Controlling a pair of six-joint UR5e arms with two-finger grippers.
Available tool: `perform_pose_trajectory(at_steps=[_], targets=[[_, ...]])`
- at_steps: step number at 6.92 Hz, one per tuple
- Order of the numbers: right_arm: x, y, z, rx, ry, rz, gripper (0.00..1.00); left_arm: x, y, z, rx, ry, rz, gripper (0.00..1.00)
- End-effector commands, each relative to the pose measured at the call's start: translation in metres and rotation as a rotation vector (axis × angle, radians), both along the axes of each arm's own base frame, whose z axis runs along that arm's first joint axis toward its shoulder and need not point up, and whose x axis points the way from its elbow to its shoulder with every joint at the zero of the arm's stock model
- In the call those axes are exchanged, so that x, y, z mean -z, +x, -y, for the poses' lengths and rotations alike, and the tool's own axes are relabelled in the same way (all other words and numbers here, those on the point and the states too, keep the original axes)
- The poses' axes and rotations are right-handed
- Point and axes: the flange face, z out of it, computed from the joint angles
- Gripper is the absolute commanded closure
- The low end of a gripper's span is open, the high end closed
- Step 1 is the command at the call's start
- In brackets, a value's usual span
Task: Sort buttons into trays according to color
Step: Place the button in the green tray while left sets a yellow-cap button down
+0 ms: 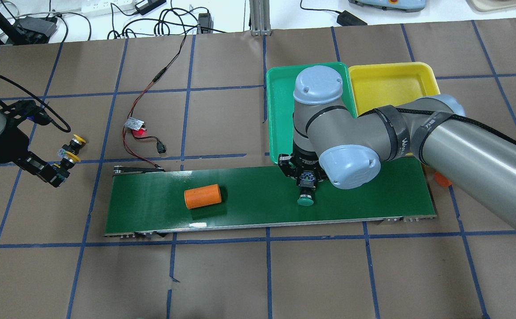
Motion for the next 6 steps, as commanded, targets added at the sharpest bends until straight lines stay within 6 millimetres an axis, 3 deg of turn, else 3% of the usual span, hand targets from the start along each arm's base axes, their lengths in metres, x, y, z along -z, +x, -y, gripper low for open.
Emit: perform_pose_trajectory(at_steps=[1,2,4,5,6], targets=[[-0.014,-0.010,0.004,0.007,-0.029,-0.022,1.00,0.016,-0.114,-0.029,-0.322,0.069,0.055,0.95],[-0.030,-0.017,0.012,0.015,-0.068,-0.040,1.00,0.015,-0.152,-0.035,-0.399,0.068,0.072,0.95],[-0.081,-0.034,0.057,0.061,-0.183,-0.019,1.00,0.033,-0.194,-0.039,-0.474,0.122,0.112,0.94],[-0.107,-0.045,0.083,0.072,-0.244,-0.006,1.00,0.036,-0.203,-0.044,-0.456,0.131,0.115,0.82],[-0.092,-0.064,0.119,-0.004,-0.238,-0.032,1.00,0.049,-0.205,-0.052,-0.454,0.148,0.117,0.51]])
